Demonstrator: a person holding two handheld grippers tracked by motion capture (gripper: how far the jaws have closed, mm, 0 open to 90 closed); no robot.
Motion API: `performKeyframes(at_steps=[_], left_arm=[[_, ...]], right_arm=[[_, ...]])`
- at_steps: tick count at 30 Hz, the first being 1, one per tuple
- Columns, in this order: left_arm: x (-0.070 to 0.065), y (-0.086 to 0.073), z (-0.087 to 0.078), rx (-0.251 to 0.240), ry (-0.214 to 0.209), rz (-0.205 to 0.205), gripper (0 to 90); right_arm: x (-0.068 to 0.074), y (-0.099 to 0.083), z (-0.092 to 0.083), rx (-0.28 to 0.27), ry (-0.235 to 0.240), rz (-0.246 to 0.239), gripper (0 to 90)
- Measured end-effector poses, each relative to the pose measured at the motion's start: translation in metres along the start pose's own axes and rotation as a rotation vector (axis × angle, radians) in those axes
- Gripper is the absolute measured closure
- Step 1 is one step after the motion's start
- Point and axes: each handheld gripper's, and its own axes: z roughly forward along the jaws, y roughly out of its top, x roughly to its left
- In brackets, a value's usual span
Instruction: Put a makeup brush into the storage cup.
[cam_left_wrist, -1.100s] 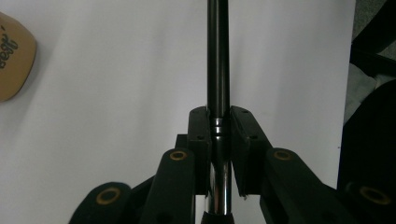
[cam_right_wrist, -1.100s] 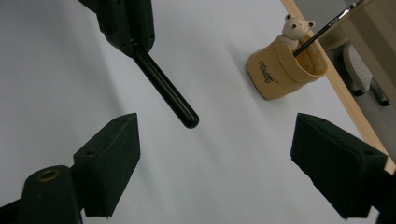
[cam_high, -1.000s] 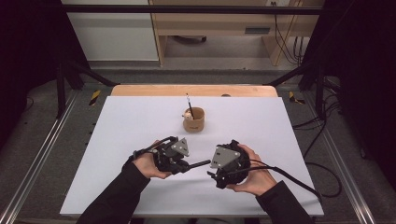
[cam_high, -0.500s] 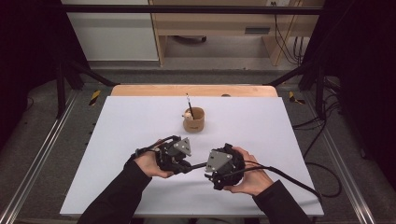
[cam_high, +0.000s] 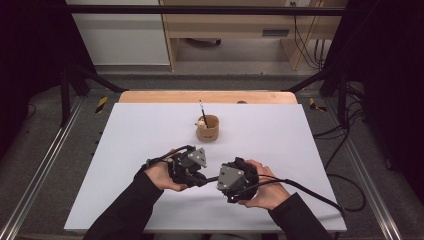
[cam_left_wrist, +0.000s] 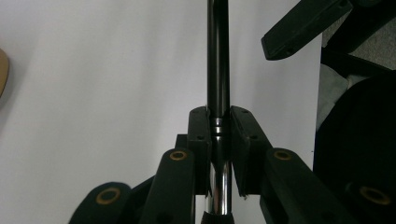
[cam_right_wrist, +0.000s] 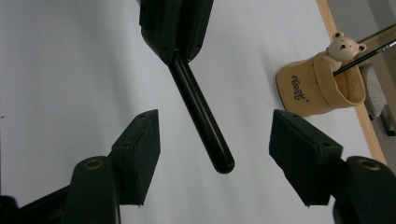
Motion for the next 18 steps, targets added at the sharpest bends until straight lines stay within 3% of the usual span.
performKeyframes(at_steps=[8, 14, 18], left_arm=[[-0.0013, 0.0021, 0.0005, 0.002, -0.006, -0.001, 78.5], [-0.0026, 0.0039, 0.0013, 0.010, -0.014, 0.002, 78.5], [-0.0058, 0.0056, 0.0025, 0.000, -0.027, -0.004, 78.6]], right_arm=[[0.0018, 0.0012, 0.0042, -0.016, 0.009, -0.053, 45.5], [0.0048, 0.0027, 0.0081, -0.002, 0.021, -0.073, 48.5], [0.0047, 0.0037, 0.0102, 0.008, 0.026, -0.113, 52.3]])
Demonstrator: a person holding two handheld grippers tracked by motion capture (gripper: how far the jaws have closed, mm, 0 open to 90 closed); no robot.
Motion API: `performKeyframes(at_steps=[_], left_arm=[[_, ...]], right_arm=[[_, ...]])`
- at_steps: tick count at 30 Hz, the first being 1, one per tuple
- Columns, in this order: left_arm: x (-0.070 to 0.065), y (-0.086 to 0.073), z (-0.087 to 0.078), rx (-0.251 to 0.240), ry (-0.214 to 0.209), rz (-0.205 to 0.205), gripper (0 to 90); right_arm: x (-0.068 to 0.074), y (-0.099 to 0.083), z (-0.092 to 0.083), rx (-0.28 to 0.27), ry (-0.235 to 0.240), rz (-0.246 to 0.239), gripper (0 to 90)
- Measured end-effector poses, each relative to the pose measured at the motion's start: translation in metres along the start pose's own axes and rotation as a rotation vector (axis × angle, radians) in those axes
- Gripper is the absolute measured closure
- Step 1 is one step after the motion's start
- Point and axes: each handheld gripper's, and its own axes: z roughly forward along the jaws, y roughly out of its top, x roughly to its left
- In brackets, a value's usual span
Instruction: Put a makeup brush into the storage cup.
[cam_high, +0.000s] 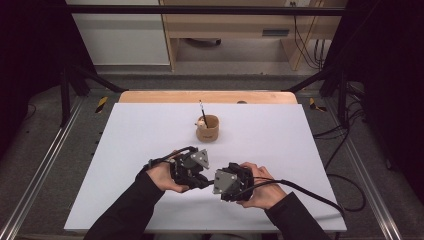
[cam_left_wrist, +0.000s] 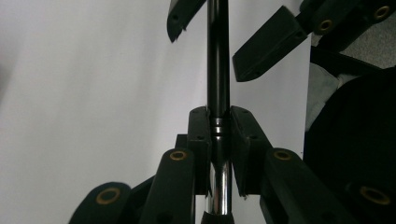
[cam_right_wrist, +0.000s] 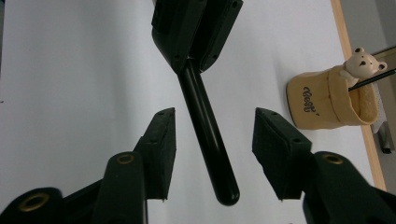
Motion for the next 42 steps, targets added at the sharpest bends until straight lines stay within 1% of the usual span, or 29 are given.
performKeyframes(at_steps=[3, 4, 5, 7, 8, 11, 13, 16, 18, 21, 23, 28, 30, 32, 33, 36, 38, 39, 41, 42], left_arm=[[-0.0012, 0.0011, -0.0003, -0.002, -0.001, 0.013, 78.6], [-0.0011, 0.0014, -0.0008, 0.003, -0.001, 0.019, 78.6], [-0.0017, 0.0015, -0.0008, 0.000, -0.003, 0.017, 78.6], [-0.0016, 0.0017, -0.0014, 0.008, -0.002, 0.026, 78.5], [-0.0017, 0.0017, -0.0015, 0.008, -0.001, 0.026, 78.6], [-0.0016, 0.0016, -0.0021, 0.008, -0.002, 0.027, 78.5], [-0.0016, 0.0015, -0.0022, 0.008, 0.000, 0.028, 78.6], [-0.0011, 0.0012, -0.0025, 0.006, -0.006, 0.025, 78.6], [-0.0011, 0.0009, -0.0028, 0.006, -0.002, 0.023, 78.5], [-0.0002, 0.0002, -0.0035, 0.000, -0.011, 0.024, 78.5], [-0.0001, 0.0000, -0.0037, -0.002, -0.015, 0.021, 78.5], [-0.0007, -0.0005, -0.0037, -0.009, -0.009, 0.020, 78.3], [-0.0003, -0.0007, -0.0050, -0.008, -0.006, 0.025, 78.1], [-0.0002, -0.0009, -0.0059, -0.012, -0.006, 0.023, 77.8], [-0.0010, -0.0011, -0.0057, -0.023, -0.005, 0.013, 77.4], [-0.0004, -0.0018, -0.0060, -0.023, -0.007, 0.012, 76.5], [0.0008, -0.0020, -0.0062, -0.012, -0.002, 0.022, 76.1], [0.0001, -0.0022, -0.0056, -0.023, -0.003, 0.010, 75.6], [0.0007, -0.0026, -0.0057, -0.024, 0.000, 0.012, 74.4], [0.0007, -0.0030, -0.0057, -0.030, 0.005, 0.008, 72.1]], right_arm=[[0.0009, 0.0008, 0.0011, 0.005, 0.004, -0.010, 55.9], [0.0008, 0.0008, 0.0015, 0.004, 0.003, -0.023, 57.3], [0.0015, 0.0011, 0.0018, 0.003, 0.000, -0.020, 59.1], [0.0023, 0.0014, 0.0018, 0.005, 0.006, -0.015, 62.0], [0.0017, 0.0014, 0.0019, 0.006, 0.003, -0.030, 63.8], [0.0020, 0.0015, 0.0019, 0.005, 0.012, -0.033, 67.5], [0.0019, 0.0017, 0.0026, 0.001, 0.016, -0.046, 69.6], [0.0027, 0.0020, 0.0029, 0.000, 0.022, -0.041, 71.9], [0.0027, 0.0022, 0.0030, -0.001, 0.024, -0.045, 72.3], [0.0027, 0.0020, 0.0028, -0.005, 0.027, -0.043, 72.8], [0.0023, 0.0019, 0.0027, -0.005, 0.027, -0.050, 73.2], [0.0028, 0.0016, 0.0041, -0.006, 0.037, -0.055, 74.9], [0.0025, 0.0013, 0.0043, -0.007, 0.042, -0.055, 75.7], [0.0024, 0.0012, 0.0046, -0.006, 0.052, -0.054, 76.8], [0.0022, 0.0013, 0.0046, -0.003, 0.051, -0.059, 77.4], [0.0030, 0.0013, 0.0061, -0.006, 0.068, -0.061, 79.2], [0.0036, 0.0010, 0.0066, -0.001, 0.076, -0.054, 79.5], [0.0037, 0.0011, 0.0067, 0.001, 0.080, -0.042, 79.5], [0.0029, 0.0012, 0.0067, 0.001, 0.086, -0.038, 79.6], [0.0026, 0.0011, 0.0067, 0.002, 0.087, -0.038, 79.6]])
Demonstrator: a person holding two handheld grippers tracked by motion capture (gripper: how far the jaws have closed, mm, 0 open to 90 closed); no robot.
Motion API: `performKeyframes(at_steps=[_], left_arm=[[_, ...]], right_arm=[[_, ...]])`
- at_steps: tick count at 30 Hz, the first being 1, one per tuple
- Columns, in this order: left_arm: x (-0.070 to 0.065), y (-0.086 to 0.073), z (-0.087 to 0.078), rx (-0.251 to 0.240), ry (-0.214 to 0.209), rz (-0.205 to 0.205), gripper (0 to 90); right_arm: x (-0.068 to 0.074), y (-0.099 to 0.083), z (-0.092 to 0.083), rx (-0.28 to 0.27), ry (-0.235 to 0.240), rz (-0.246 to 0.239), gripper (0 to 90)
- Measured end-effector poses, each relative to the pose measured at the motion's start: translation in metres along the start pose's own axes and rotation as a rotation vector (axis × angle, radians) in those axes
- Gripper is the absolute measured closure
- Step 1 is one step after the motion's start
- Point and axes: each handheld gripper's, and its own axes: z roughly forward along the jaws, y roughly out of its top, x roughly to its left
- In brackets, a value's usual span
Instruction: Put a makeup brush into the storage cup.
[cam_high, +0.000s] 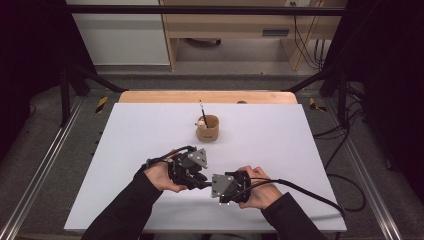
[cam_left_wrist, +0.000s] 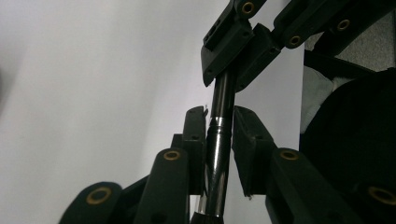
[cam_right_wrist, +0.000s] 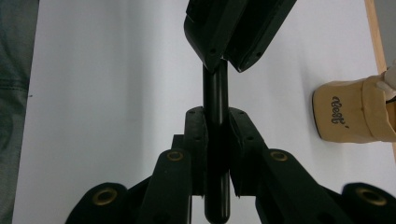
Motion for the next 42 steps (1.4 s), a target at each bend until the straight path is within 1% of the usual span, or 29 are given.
performKeyframes(at_steps=[2, 3, 4, 5, 6, 7, 8, 9, 11, 12, 13, 16, 17, 19, 20, 21, 22, 26, 27, 28, 29, 30, 32, 34, 36, 37, 40, 42], left_arm=[[0.000, -0.001, -0.002, -0.010, 0.015, -0.006, 66.9], [0.001, -0.001, -0.003, -0.006, 0.024, 0.006, 64.3], [0.001, -0.002, -0.003, -0.018, 0.031, -0.001, 62.1], [0.001, -0.003, -0.005, -0.017, 0.042, 0.002, 59.1], [0.001, -0.004, -0.005, -0.020, 0.043, 0.003, 56.8], [0.002, -0.005, -0.007, -0.024, 0.054, 0.008, 55.5], [0.002, -0.006, -0.007, -0.031, 0.066, 0.008, 52.3], [0.002, -0.007, -0.009, -0.041, 0.079, 0.003, 49.2], [0.003, -0.010, -0.011, -0.052, 0.089, 0.001, 47.2], [0.004, -0.012, -0.013, -0.054, 0.098, -0.001, 45.1], [0.005, -0.013, -0.015, -0.063, 0.105, -0.009, 44.2], [0.006, -0.017, -0.018, -0.075, 0.128, -0.022, 38.8], [0.006, -0.018, -0.020, -0.081, 0.134, -0.026, 37.2], [0.006, -0.021, -0.022, -0.098, 0.144, -0.035, 33.5], [0.006, -0.022, -0.023, -0.101, 0.144, -0.039, 32.8], [0.006, -0.023, -0.025, -0.109, 0.149, -0.043, 31.5], [0.006, -0.025, -0.026, -0.117, 0.156, -0.052, 30.1], [0.008, -0.033, -0.029, -0.128, 0.174, -0.074, 25.8], [0.008, -0.034, -0.029, -0.133, 0.175, -0.078, 25.5], [0.008, -0.036, -0.030, -0.140, 0.184, -0.086, 25.3], [0.009, -0.038, -0.030, -0.149, 0.189, -0.092, 24.6], [0.010, -0.041, -0.031, -0.157, 0.192, -0.100, 24.3], [0.010, -0.045, -0.032, -0.171, 0.202, -0.118, 23.7], [0.011, -0.051, -0.032, -0.177, 0.220, -0.134, 23.2], [0.011, -0.056, -0.031, -0.199, 0.225, -0.154, 23.0], [0.011, -0.059, -0.031, -0.213, 0.233, -0.166, 22.9], [0.010, -0.065, -0.030, -0.235, 0.243, -0.182, 21.7], [0.007, -0.068, -0.028, -0.252, 0.260, -0.199, 21.7]], right_arm=[[0.001, 0.000, 0.000, 0.003, 0.006, 0.020, 79.6], [0.001, -0.001, 0.001, 0.000, 0.005, 0.036, 79.5], [0.000, -0.001, 0.000, 0.007, 0.010, 0.026, 79.5], [0.000, -0.002, 0.001, 0.002, 0.008, 0.037, 79.6], [-0.001, -0.002, 0.001, 0.001, 0.009, 0.034, 79.5], [-0.001, -0.003, 0.000, 0.001, 0.006, 0.041, 79.5], [-0.003, -0.004, 0.000, -0.001, 0.005, 0.040, 79.5], [-0.003, -0.004, 0.000, -0.008, 0.004, 0.050, 79.5], [-0.005, -0.006, -0.001, -0.011, -0.004, 0.063, 79.5], [-0.006, -0.007, -0.001, -0.008, 0.000, 0.064, 79.5], [-0.006, -0.009, -0.002, -0.013, -0.010, 0.080, 79.5], [-0.008, -0.012, -0.003, -0.024, -0.017, 0.093, 79.5], [-0.007, -0.014, -0.003, -0.029, -0.016, 0.122, 79.5], [-0.008, -0.017, -0.003, -0.029, -0.018, 0.139, 79.5], [-0.009, -0.019, -0.003, -0.030, -0.018, 0.139, 79.5], [-0.009, -0.020, -0.003, -0.035, -0.024, 0.150, 79.5], [-0.010, -0.022, -0.003, -0.031, -0.018, 0.152, 79.5], [-0.009, -0.029, -0.003, -0.045, -0.028, 0.189, 79.5], [-0.009, -0.030, -0.004, -0.049, -0.034, 0.205, 79.5], [-0.009, -0.032, -0.005, -0.048, -0.037, 0.203, 79.5], [-0.009, -0.033, -0.005, -0.056, -0.045, 0.222, 79.5], [-0.009, -0.034, -0.006, -0.058, -0.046, 0.226, 79.5], [-0.009, -0.037, -0.007, -0.065, -0.055, 0.249, 79.5], [-0.009, -0.041, -0.007, -0.070, -0.059, 0.257, 79.5], [-0.009, -0.044, -0.008, -0.069, -0.071, 0.280, 79.4], [-0.009, -0.045, -0.008, -0.072, -0.077, 0.287, 79.4], [-0.009, -0.049, -0.008, -0.084, -0.085, 0.331, 79.4], [-0.009, -0.051, -0.009, -0.093, -0.095, 0.339, 79.4]])
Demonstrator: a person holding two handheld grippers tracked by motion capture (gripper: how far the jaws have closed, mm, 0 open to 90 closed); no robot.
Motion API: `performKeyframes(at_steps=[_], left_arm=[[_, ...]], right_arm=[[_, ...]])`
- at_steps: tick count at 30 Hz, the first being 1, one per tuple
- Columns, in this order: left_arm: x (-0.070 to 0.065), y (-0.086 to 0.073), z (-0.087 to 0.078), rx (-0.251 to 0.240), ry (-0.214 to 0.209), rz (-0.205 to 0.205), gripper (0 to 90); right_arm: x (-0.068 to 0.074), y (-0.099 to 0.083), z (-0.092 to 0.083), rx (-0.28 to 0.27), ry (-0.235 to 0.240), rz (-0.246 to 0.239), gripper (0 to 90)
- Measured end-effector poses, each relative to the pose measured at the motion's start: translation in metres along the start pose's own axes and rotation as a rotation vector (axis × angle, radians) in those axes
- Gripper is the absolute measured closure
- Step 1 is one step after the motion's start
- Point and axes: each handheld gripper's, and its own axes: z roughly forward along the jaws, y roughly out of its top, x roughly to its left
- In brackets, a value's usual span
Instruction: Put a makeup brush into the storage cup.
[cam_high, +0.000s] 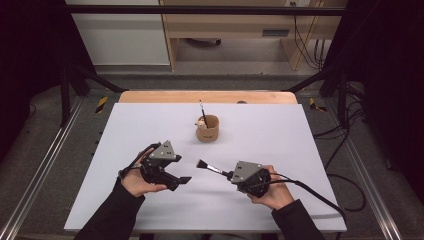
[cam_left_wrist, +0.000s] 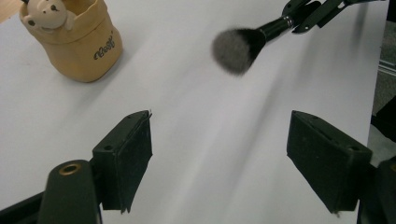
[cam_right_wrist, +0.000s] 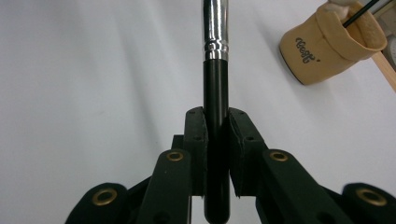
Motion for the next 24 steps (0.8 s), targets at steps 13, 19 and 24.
performKeyframes(at_steps=[13, 19, 24], left_arm=[[-0.010, -0.018, 0.008, -0.130, 0.018, -0.103, 21.4], [-0.013, -0.023, 0.014, -0.170, 0.026, -0.139, 21.4], [-0.015, -0.027, 0.017, -0.198, 0.041, -0.158, 21.0]], right_arm=[[0.000, -0.008, -0.002, -0.063, -0.012, 0.111, 79.4], [0.002, -0.009, -0.001, -0.079, -0.010, 0.130, 79.4], [0.004, -0.011, 0.000, -0.091, -0.012, 0.152, 79.4]])
